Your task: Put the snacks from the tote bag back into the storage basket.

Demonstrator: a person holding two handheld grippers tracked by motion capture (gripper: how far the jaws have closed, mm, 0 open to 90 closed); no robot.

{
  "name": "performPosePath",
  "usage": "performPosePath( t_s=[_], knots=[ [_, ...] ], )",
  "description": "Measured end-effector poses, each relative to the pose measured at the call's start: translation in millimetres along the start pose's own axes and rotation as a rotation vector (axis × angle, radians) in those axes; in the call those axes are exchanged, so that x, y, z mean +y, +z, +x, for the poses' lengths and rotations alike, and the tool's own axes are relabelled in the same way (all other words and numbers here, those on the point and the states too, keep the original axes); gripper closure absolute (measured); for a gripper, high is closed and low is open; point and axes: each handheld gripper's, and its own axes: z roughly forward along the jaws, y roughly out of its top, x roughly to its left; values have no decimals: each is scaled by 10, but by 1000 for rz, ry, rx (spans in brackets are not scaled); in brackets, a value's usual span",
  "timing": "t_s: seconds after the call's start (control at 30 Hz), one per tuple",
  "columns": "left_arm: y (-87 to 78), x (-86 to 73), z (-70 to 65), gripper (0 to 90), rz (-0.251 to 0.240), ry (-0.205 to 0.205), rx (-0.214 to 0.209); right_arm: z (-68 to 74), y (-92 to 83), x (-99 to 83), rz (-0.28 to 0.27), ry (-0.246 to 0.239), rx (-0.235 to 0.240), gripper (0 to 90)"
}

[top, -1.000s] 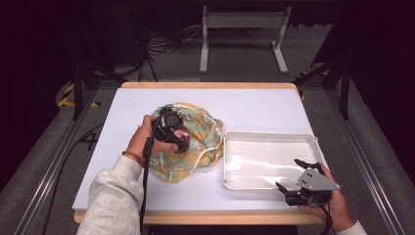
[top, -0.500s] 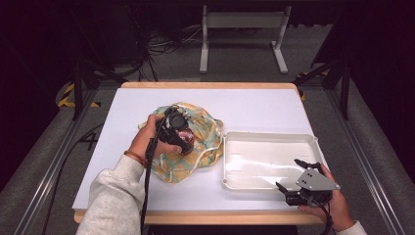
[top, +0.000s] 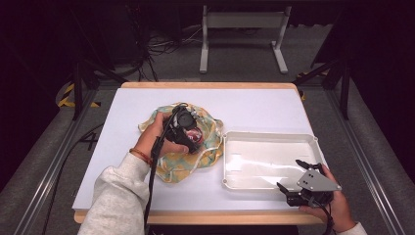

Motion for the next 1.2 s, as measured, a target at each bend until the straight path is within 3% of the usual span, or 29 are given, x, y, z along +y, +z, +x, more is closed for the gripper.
performPosePath(
  t_s=[0.77,1.2],
  knots=[
    [131,402,-302,254,-20,100,-67,-4,3,-6,-1,3,6,92],
    [233,575,-401,254,-10,125,-90,-11,4,-10,0,8,7,92]
  ],
)
